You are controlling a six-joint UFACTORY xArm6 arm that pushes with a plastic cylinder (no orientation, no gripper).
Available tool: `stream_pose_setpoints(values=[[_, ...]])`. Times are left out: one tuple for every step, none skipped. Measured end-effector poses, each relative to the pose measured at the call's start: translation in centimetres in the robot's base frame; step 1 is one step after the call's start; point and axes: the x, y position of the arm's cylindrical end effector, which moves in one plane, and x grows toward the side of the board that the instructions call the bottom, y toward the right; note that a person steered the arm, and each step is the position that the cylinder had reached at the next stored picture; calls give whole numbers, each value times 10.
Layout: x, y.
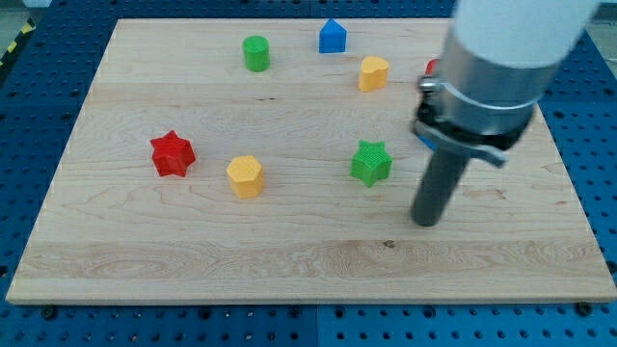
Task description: Point your arm at yellow hexagon
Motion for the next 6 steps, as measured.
stream_pose_setpoints(values=[[7, -54], [9, -114], [5, -147], [5, -150], [-12, -174], [-23, -181]])
